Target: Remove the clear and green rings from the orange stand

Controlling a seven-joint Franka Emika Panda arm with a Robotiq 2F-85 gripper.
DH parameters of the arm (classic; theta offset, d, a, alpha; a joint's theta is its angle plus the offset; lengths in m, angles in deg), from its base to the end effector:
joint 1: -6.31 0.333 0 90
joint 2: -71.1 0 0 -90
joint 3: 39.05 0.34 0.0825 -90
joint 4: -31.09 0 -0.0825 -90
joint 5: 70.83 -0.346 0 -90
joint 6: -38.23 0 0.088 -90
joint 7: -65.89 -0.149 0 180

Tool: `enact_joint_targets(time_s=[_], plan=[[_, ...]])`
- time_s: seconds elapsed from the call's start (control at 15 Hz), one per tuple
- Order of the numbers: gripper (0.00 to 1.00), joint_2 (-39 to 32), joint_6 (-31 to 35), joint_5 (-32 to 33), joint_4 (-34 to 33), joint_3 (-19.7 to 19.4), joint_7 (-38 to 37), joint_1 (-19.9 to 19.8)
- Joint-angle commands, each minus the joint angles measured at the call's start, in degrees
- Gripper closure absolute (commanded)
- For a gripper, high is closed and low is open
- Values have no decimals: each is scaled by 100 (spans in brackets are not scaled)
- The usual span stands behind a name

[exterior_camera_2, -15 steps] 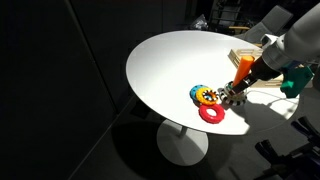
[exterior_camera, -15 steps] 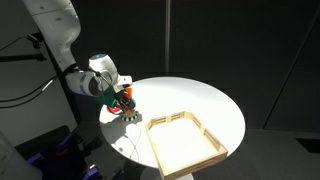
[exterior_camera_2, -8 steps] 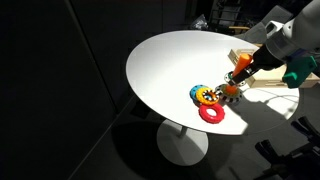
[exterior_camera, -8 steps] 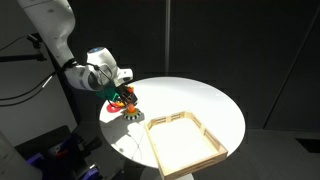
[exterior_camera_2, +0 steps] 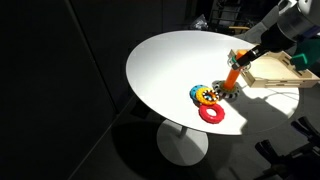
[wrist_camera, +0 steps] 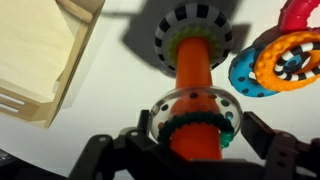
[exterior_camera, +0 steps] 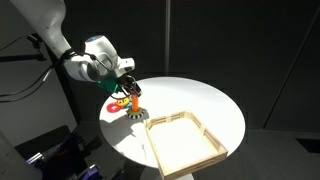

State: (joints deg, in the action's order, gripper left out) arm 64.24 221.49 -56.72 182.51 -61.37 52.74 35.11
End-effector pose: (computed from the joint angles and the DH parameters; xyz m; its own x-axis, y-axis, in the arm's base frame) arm 0.4622 0.0746 0.2740 0.8930 0.1398 0.4278 0.1358 -0.9899 0.0399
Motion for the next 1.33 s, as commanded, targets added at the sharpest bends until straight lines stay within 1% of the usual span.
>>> enact_joint_targets(time_s=[0.0,0.33,0.73,1.27], plan=[[34,432,-328,161,23,-362,-121,287],[34,710,-549,246,-33,-440,-200,368],[34,989,-827,465,-144,-340,-382,273],[34,1425,-1428,525,-93,-274,-453,194]])
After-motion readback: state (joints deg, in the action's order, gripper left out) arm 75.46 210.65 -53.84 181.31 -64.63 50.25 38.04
